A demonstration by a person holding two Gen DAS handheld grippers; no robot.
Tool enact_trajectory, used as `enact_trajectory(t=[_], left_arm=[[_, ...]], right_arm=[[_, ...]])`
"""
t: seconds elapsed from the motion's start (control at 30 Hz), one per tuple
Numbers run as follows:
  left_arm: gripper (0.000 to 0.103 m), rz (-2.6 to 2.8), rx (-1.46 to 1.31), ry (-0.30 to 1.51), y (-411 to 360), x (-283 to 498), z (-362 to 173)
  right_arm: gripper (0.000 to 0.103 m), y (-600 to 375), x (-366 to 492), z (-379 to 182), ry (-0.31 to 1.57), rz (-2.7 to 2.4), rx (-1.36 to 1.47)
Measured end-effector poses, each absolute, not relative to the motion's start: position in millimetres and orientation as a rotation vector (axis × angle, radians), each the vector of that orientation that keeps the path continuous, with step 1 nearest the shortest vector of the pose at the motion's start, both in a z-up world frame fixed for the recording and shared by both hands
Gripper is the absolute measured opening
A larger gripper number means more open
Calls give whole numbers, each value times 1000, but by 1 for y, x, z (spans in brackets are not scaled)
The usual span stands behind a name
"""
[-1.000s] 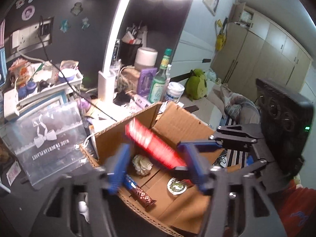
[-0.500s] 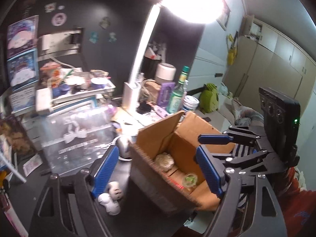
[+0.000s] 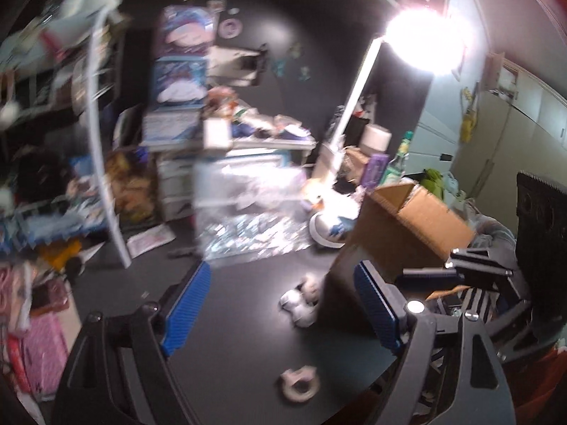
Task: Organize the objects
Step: 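Move the left tool to the white tape roll and grasp it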
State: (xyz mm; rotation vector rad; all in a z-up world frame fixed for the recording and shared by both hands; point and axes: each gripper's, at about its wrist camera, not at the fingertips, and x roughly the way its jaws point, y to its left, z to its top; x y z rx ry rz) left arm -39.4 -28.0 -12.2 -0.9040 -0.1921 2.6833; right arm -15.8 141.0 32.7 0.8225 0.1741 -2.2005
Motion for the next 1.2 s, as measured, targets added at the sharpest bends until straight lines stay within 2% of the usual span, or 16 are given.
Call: enact_trajectory(t=[0.2, 0.33, 0.5, 0.7, 0.77, 0.8, 0.83, 1.03, 1.2], left_arm=[[82, 2676, -1048, -211, -67, -21, -69], [82, 2636, -1137, -271, -82, -11, -106], [82, 2608, -1175, -325, -89, -2, -127], [82, 2599, -1172, -337, -88, 1, -129], [82, 2597, -1168, -338, -88, 2, -128], [82, 2597, -1164, -338, -88, 2, -127], [82, 2596, -1161, -339, -88, 2, -126], [82, 2539, -1143, -322, -77, 1, -118], [80, 2378, -1109, -353, -62, -8, -100]], right_arm=[[40, 102, 0, -31, 229, -2210, 888], [53, 96, 3, -75, 215, -2214, 970], [53, 93, 0, -115, 220, -2264, 1043], [53, 86, -2, -127, 276, -2279, 1053], [50, 84, -4, -129, 284, -2282, 1062], [43, 83, -4, -128, 291, -2295, 1058], [40, 83, -4, -127, 303, -2301, 1058], [40, 81, -5, -121, 302, -2291, 1041], [40, 74, -3, -94, 313, -2245, 951]])
